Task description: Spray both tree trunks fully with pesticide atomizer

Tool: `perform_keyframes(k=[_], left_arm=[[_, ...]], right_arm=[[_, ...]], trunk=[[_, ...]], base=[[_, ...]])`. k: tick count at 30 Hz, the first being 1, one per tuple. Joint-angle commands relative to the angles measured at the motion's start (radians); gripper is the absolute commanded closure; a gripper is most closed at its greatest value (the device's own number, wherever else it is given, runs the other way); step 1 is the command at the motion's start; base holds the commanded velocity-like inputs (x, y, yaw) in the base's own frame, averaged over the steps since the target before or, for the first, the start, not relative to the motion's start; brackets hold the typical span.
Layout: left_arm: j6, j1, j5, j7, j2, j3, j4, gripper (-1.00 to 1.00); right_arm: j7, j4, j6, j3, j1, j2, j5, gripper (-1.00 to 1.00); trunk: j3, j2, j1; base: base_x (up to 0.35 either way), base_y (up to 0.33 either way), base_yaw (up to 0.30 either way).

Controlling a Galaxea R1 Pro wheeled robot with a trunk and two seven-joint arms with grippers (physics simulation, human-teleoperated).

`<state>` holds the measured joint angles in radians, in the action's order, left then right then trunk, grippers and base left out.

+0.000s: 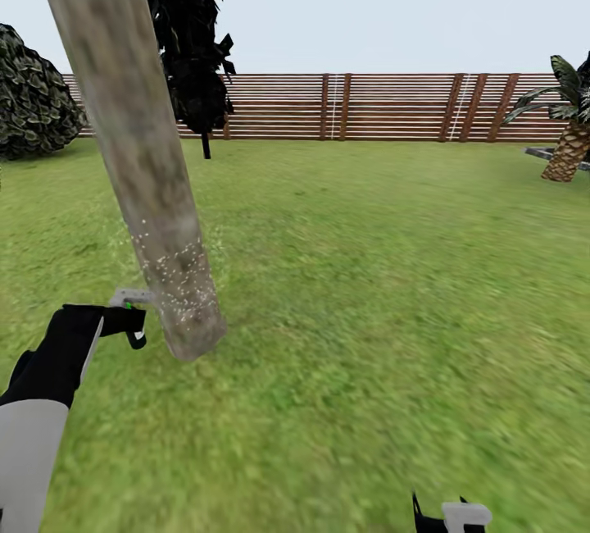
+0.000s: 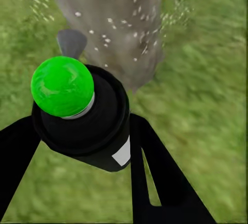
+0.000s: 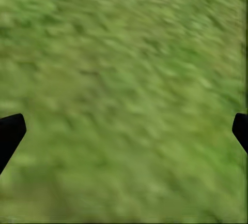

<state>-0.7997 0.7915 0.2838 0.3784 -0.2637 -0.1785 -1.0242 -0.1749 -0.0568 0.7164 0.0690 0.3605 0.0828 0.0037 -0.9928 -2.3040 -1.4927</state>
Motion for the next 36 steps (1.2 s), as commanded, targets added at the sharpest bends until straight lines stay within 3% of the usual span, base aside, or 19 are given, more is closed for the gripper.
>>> perform_keyframes(k=[1,2,5,6,8,9,10,11,12,15,17,19,20,25,27,28,29,33,36], left_arm=[[0.003,-0.006,0.000,0.003,-0.001,0.000,0.005,1.00],[0.017,-0.025,-0.003,0.007,-0.002,0.000,0.006,1.00],[0.146,-0.090,-0.004,0.021,0.000,0.023,0.018,1.00],[0.252,-0.155,-0.003,0.088,-0.004,0.083,0.053,1.00],[0.365,-0.205,0.002,0.211,-0.008,0.106,0.068,1.00],[0.414,-0.225,0.021,0.290,-0.010,0.112,0.071,1.00],[0.464,-0.238,0.069,0.406,-0.015,0.116,0.073,1.00],[0.496,-0.243,0.116,0.491,-0.017,0.117,0.074,1.00],[0.533,-0.246,0.179,0.589,-0.018,0.117,0.075,1.00],[0.574,-0.248,0.273,0.757,-0.018,0.118,0.076,1.00],[0.578,-0.247,0.318,0.784,-0.015,0.121,0.076,1.00],[0.579,-0.247,0.361,0.798,-0.013,0.156,0.076,1.00],[0.580,-0.247,0.382,0.802,-0.013,0.200,0.076,1.00],[0.579,-0.247,0.393,0.804,-0.011,0.235,0.077,1.00],[0.578,-0.247,0.394,0.804,-0.009,0.263,0.077,1.00],[0.577,-0.247,0.394,0.804,-0.008,0.289,0.078,1.00],[0.575,-0.247,0.393,0.804,-0.007,0.315,0.078,1.00],[0.573,-0.245,0.394,0.803,0.000,0.332,0.078,1.00],[0.569,-0.245,0.394,0.803,0.005,0.374,0.078,1.00]], right_arm=[[0.000,-0.001,0.000,0.000,0.000,-0.002,0.000,-1.00],[0.000,-0.003,0.000,0.000,0.000,-0.004,-0.001,-1.00],[0.002,-0.009,0.000,0.001,0.000,-0.007,0.001,-1.00],[0.006,-0.069,-0.002,0.014,0.001,-0.006,0.055,-1.00],[0.009,-0.193,-0.056,0.064,0.001,-0.005,0.230,-1.00],[0.037,-0.244,-0.133,0.074,0.002,-0.007,0.310,-1.00],[0.136,-0.308,-0.241,0.081,0.004,-0.012,0.381,-1.00],[0.242,-0.359,-0.305,0.082,0.008,-0.014,0.407,-1.00],[0.396,-0.430,-0.363,0.084,0.016,-0.016,0.425,-1.00],[0.707,-0.534,-0.407,0.084,0.043,-0.016,0.437,-1.00],[0.820,-0.544,-0.409,0.084,0.057,-0.016,0.438,-1.00],[0.877,-0.547,-0.409,0.084,0.062,-0.017,0.438,-1.00],[0.893,-0.547,-0.410,0.084,0.064,-0.016,0.438,-1.00],[0.906,-0.547,-0.410,0.086,0.064,-0.018,0.436,-1.00],[0.943,-0.550,-0.410,0.086,0.064,-0.027,0.436,-1.00],[0.957,-0.559,-0.410,0.086,0.064,-0.032,0.436,1.00],[0.966,-0.572,-0.410,0.086,0.064,-0.037,0.436,1.00],[0.974,-0.581,-0.410,0.087,0.065,-0.054,0.436,1.00],[0.986,-0.582,-0.409,0.087,0.065,-0.080,0.439,1.00]], trunk=[[0.000,0.000,0.000],[0.000,0.000,0.000],[0.000,0.000,0.000],[0.000,0.000,0.000],[0.000,0.000,0.000],[0.000,0.000,0.000],[0.000,0.000,0.000],[0.000,0.000,0.000],[0.000,0.000,0.000],[0.000,0.000,0.000],[0.000,0.000,0.000],[0.000,0.000,0.000],[0.000,0.000,0.000],[0.000,0.000,0.000],[0.000,0.000,0.000],[0.000,0.000,0.000],[0.000,0.000,0.000],[0.000,0.000,0.000],[0.000,0.000,0.000]], base=[[-0.342,0.000,0.000],[-0.342,0.000,0.000],[-0.342,0.000,0.000],[-0.342,0.000,0.000],[-0.342,0.000,0.000],[-0.342,0.000,0.000],[-0.342,0.000,0.000],[-0.342,0.000,0.000],[-0.328,0.000,0.000],[-0.164,0.000,0.000],[-0.022,0.000,0.000],[-0.006,0.000,0.000],[-0.001,0.000,0.000],[0.000,0.000,0.000],[0.000,0.000,0.000],[0.000,0.000,0.000],[0.000,0.000,0.000],[0.000,0.000,0.000],[0.000,0.000,0.000]])
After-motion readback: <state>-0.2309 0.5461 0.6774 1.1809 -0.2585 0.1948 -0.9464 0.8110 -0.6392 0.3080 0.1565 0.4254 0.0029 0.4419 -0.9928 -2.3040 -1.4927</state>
